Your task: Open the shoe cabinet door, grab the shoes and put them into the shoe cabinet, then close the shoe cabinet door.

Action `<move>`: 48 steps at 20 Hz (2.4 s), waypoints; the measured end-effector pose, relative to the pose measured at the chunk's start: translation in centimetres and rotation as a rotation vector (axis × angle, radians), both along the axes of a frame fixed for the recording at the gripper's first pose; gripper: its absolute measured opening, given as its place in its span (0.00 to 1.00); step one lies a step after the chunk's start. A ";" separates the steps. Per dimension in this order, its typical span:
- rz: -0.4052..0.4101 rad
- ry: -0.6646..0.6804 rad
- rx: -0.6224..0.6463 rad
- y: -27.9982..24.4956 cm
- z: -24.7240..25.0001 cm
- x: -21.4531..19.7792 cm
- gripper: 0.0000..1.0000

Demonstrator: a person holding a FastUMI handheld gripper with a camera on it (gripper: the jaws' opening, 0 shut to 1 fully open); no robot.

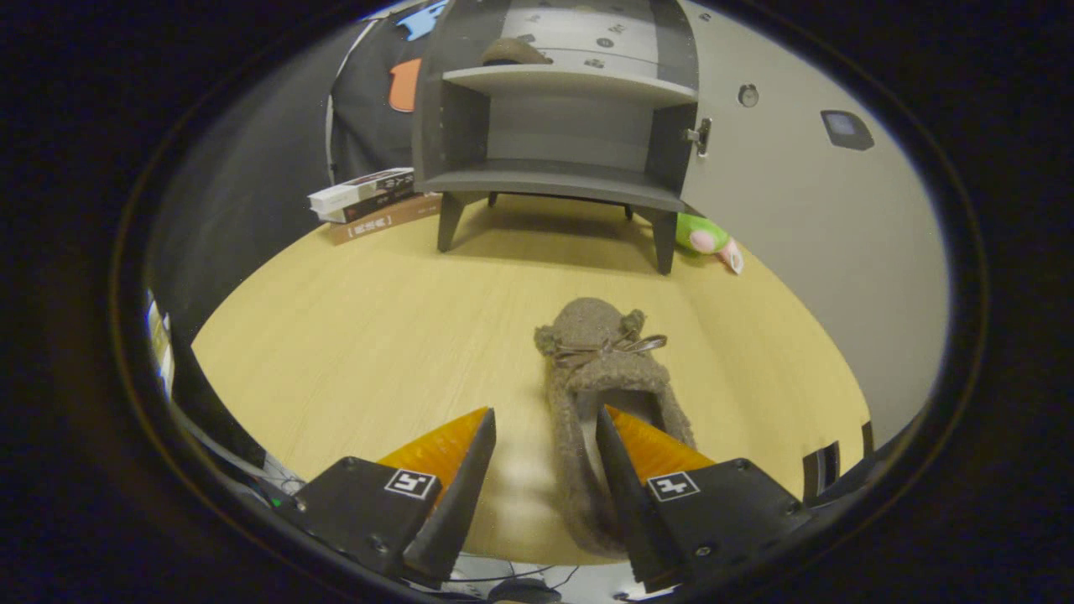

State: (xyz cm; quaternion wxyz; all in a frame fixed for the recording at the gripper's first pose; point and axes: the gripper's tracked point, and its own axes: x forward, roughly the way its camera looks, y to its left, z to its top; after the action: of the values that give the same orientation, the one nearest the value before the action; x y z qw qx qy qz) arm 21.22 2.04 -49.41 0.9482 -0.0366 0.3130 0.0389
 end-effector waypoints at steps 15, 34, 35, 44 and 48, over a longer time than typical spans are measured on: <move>0.028 0.080 0.114 1.5 0.9 2.6 0.06; 0.072 -0.422 0.080 4.5 36.6 14.5 0.06; 0.067 -0.437 0.076 4.5 37.7 15.9 0.06; 0.040 -0.448 0.082 5.1 42.2 29.6 0.06; 0.024 -0.408 0.054 4.8 41.7 34.8 0.06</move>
State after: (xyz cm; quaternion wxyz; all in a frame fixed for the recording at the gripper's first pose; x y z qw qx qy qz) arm 56.04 6.86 -7.76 0.9921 -0.0218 0.1131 0.0503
